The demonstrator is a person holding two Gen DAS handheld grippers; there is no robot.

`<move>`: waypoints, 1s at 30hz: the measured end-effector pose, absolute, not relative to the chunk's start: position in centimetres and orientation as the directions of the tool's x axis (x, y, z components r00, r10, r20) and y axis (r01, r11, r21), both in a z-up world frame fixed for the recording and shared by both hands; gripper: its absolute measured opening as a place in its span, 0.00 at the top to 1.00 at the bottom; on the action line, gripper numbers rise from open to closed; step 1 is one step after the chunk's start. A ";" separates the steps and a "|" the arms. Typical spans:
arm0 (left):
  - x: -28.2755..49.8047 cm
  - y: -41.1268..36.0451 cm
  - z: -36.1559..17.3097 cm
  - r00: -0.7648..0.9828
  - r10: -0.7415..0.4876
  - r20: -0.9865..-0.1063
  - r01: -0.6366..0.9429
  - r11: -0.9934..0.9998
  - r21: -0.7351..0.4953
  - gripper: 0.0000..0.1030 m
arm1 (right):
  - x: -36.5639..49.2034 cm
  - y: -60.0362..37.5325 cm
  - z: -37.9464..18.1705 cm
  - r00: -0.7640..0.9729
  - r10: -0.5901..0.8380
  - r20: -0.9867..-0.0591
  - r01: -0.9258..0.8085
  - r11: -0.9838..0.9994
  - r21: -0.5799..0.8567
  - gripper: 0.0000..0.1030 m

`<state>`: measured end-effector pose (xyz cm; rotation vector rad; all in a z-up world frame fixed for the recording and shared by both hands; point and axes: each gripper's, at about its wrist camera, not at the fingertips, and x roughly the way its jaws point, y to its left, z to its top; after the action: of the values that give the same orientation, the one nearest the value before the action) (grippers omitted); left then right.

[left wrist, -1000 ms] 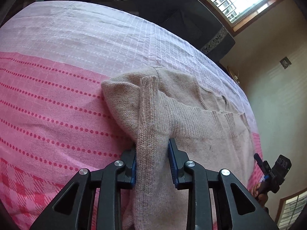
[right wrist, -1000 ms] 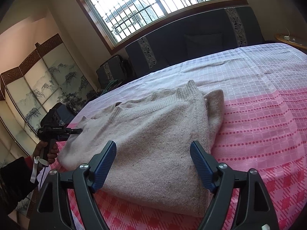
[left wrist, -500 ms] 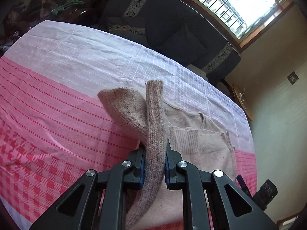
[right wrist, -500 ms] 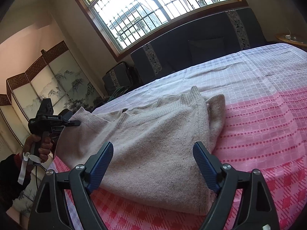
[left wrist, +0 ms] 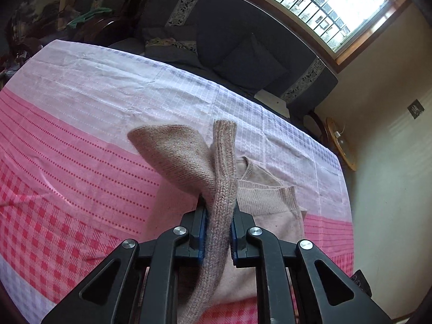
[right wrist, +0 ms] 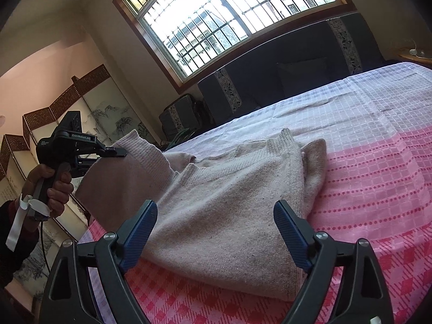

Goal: Fold small clothes
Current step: 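Lift the edge with the left tool and fold it over the bundle, release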

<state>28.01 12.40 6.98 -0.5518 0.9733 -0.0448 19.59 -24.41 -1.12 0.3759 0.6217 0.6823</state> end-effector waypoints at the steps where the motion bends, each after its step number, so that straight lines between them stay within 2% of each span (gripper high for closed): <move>1: 28.2 11.6 7.1 0.573 -0.278 -0.771 -0.203 0.863 -0.462 0.87 | 19.6 -24.4 -1.1 0.606 0.686 -0.403 -0.470 0.717 0.514 0.16; 10: 29.9 4.7 7.8 0.559 -0.285 -0.779 -0.158 0.885 -0.438 0.87 | 19.5 -25.4 -1.0 0.598 0.717 -0.357 -0.480 0.678 0.557 0.16; 20: 32.1 -0.5 6.3 0.534 -0.330 -0.778 -0.194 0.848 -0.493 0.88 | 20.3 -27.2 -1.5 0.593 0.740 -0.318 -0.445 0.630 0.636 0.14; 27: 33.5 -3.6 4.0 0.511 -0.351 -0.785 -0.217 0.831 -0.513 0.88 | 22.6 -31.5 -4.6 0.589 0.778 -0.221 -0.274 0.450 0.850 0.13; 30: 33.6 -5.0 3.2 0.506 -0.356 -0.786 -0.215 0.830 -0.515 0.88 | 22.8 -32.6 -5.4 0.606 0.775 -0.178 -0.240 0.392 0.888 0.15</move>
<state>33.63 -4.99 3.20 -0.6150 1.0550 -0.0916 22.84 -32.64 -5.43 0.9607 0.6501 0.7052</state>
